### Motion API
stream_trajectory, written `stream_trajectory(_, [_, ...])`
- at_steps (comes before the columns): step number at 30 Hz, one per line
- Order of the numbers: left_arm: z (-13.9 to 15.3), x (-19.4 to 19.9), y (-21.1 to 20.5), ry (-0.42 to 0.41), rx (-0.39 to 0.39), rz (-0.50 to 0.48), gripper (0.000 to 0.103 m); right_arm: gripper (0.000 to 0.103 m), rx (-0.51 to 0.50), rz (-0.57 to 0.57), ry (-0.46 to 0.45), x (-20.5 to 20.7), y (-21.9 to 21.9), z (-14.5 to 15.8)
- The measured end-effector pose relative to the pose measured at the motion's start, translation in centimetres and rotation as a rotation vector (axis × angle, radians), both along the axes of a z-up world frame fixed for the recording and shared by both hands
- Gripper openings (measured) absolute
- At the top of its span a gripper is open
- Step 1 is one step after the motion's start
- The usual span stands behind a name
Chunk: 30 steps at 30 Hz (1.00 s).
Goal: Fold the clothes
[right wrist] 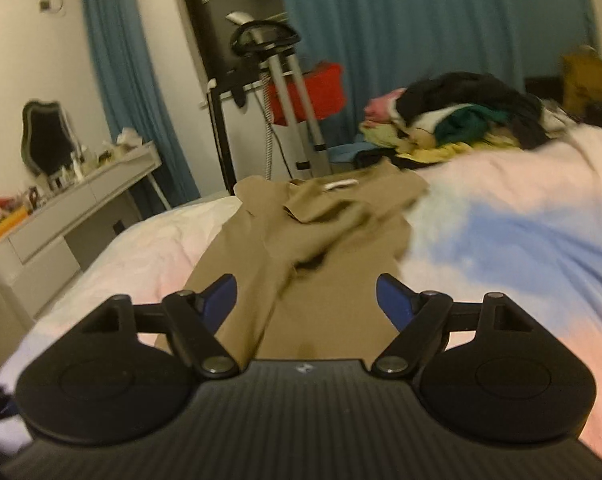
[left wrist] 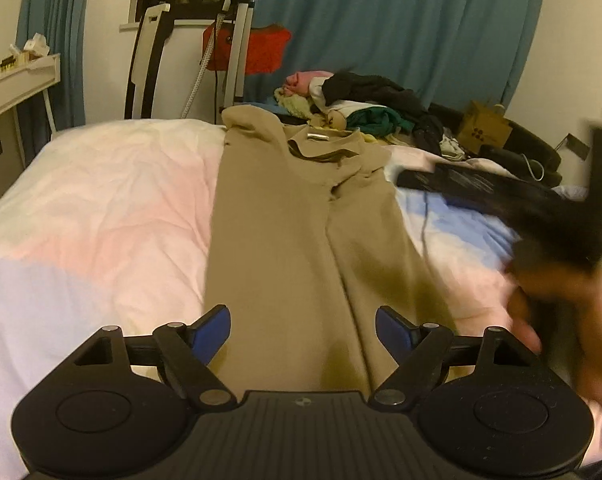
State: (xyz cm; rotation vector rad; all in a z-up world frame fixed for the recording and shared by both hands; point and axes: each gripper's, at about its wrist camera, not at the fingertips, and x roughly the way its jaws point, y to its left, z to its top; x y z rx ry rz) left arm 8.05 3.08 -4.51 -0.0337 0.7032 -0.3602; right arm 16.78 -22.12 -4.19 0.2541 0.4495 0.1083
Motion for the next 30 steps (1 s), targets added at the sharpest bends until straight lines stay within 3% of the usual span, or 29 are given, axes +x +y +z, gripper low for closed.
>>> stream_trajectory(4, [-1.3, 2.5, 0.9, -0.023, -0.005, 0.045, 0.082, 0.078, -0.122, -0.004, 0.056, 8.4, 2.5, -0.9])
stream_trajectory(9, [-2.9, 5.7, 3.4, 0.041, -0.06, 0.13, 0.081, 0.07, -0.265, -0.011, 0.137, 18.9, 5.4, -2.3])
stream_trajectory(13, [-4.2, 7.6, 4.9, 0.089, -0.117, 0.168, 0.081, 0.069, -0.426, -0.015, 0.183, 23.8, 7.3, -4.7])
stream_trajectory(15, [-4.7, 8.3, 5.4, 0.102, -0.142, 0.169, 0.081, 0.068, -0.484, -0.047, 0.166, 25.3, 7.5, -5.3])
stream_trajectory(22, [-6.0, 9.7, 5.5, 0.122, -0.14, 0.141, 0.08, 0.068, -0.558, -0.32, 0.101, 28.1, 3.3, -5.1])
stream_trajectory(24, [-6.2, 9.9, 5.2, 0.123, -0.131, 0.14, 0.08, 0.068, -0.546, -0.359, 0.099, 28.3, 1.9, -4.3])
stream_trajectory(30, [-6.6, 10.7, 4.3, 0.155, -0.138, 0.104, 0.081, 0.068, -0.342, -0.314, 0.043, 24.2, -0.7, -0.2])
